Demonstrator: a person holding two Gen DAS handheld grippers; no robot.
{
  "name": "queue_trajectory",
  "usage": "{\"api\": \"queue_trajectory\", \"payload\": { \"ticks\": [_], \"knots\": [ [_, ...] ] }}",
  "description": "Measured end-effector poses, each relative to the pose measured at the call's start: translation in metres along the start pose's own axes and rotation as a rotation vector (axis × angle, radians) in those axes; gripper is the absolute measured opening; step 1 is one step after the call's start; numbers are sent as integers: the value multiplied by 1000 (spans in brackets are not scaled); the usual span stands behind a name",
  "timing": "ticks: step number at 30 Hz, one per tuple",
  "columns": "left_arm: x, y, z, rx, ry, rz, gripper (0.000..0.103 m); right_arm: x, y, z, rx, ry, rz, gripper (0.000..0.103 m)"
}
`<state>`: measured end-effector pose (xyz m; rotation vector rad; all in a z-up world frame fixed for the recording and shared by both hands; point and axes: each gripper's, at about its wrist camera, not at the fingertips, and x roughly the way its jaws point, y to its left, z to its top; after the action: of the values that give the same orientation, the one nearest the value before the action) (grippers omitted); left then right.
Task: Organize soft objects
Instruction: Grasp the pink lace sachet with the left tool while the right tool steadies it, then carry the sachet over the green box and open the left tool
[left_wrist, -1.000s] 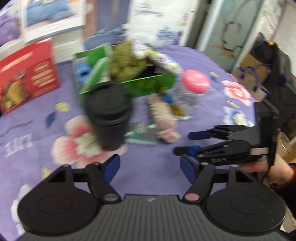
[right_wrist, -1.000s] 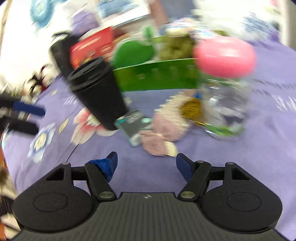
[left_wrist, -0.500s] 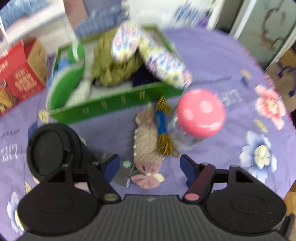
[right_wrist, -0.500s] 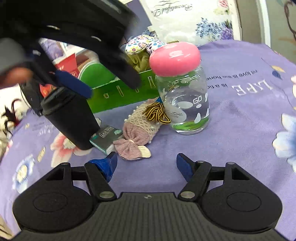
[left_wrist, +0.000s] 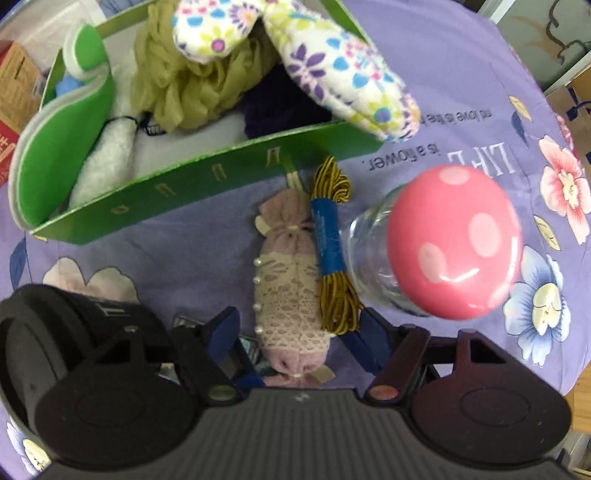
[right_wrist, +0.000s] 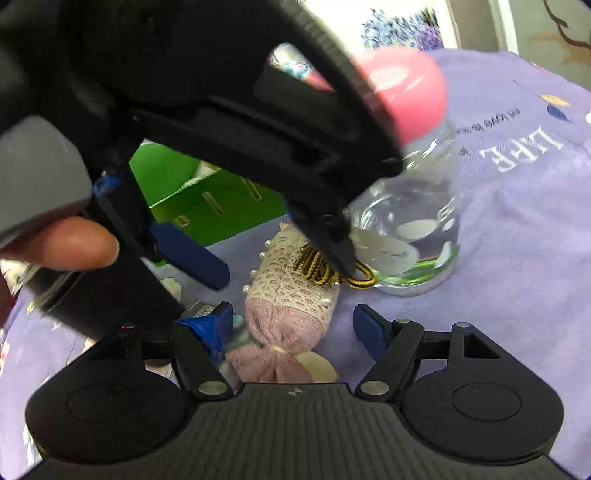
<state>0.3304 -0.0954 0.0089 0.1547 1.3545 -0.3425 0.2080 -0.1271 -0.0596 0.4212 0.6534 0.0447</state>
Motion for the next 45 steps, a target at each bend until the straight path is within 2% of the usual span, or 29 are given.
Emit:
{"api": "queue_trajectory", "payload": {
  "ticks": [5,8,10,11,15,18,21,23,24,25,26,28,30,34,38,41,45],
  "knots": [
    [3,5,6,8,44,-8,72,3,6,0,-18,1,-29,61],
    [4,4,10,-4,77,-43,72,4,4,2,-27,21,-9,62],
    [13,6,12,-20,131,-105,72,5,0,3,-10,14,4,63],
    [18,6,12,-23,144,-107,72,5,-2,3,-6,13,9,63],
    [19,11,7,-56,126,-99,72,4,0,-2,-62,-10,17,65],
    [9,6,4,16,83,-57,73,3,-4,-2,-49,-13,35,65],
    [15,6,8,19,110,-88,73,8,-14,1,-31,-21,71,56],
    [17,9,12,3,117,-109,68,8,-18,1,-50,-25,78,48],
    [15,11,12,-2,113,-103,55,8,-20,0,-59,-26,81,44],
    [12,12,11,4,99,-100,47,7,-22,-1,-66,-28,92,39],
    [5,15,9,14,78,-93,45,5,-25,-2,-76,-34,95,37],
    [-9,24,1,6,54,-139,44,-1,-30,-4,-92,-34,132,30],
    [-22,36,-10,-10,37,-183,39,-10,-35,-5,-91,-35,170,29],
    [-47,38,-39,1,-13,-250,39,-41,-46,-9,-104,-51,234,28],
    [-71,32,-63,29,-68,-288,39,-72,-48,-14,-164,-96,227,28],
    [-96,32,-76,41,-128,-313,39,-91,-43,-10,-206,-129,228,28],
    [-125,45,-93,27,-236,-320,39,-104,-16,12,-283,-165,267,29]
  ]
}}
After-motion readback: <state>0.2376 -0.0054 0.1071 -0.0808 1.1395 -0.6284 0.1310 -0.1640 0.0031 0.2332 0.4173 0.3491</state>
